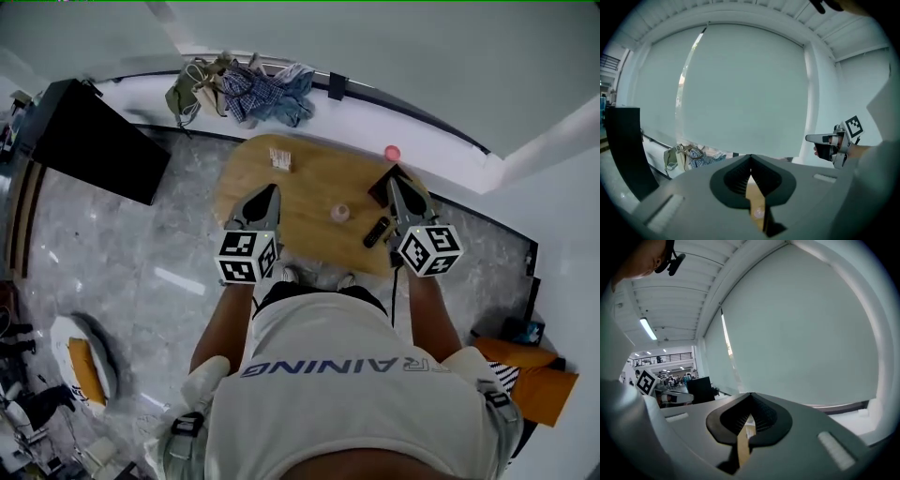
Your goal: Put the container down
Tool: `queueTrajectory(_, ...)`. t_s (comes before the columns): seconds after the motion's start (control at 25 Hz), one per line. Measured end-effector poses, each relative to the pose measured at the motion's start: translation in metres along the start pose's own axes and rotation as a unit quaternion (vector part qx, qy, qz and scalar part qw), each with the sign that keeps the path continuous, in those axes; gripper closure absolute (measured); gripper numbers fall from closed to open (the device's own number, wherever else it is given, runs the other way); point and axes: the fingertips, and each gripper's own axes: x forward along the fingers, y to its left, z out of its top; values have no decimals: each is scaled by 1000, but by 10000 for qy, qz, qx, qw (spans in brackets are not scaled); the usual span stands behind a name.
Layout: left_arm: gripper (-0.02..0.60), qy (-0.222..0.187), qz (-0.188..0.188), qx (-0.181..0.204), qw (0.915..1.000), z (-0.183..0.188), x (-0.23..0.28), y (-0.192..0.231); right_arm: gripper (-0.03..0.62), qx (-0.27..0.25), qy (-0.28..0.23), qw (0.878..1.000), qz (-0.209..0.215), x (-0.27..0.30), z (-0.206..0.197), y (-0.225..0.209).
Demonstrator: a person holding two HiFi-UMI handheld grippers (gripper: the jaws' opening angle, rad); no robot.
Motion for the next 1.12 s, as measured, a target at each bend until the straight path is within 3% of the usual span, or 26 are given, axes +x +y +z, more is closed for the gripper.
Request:
queueTrajectory(0.16,578,-518,-60,98,9986,45,-6,1,580,-359,-245,9991,-19,8,38,9)
queueTrajectory(0.28,578,-658,-164,175,9975,58,-6,-6,580,-509,-344,9981,-50,5,51,11)
queueTrajectory(1.12,578,-680,-746,231,9946,74,28,-22,580,-654,-391,9969,-172,16,68,3)
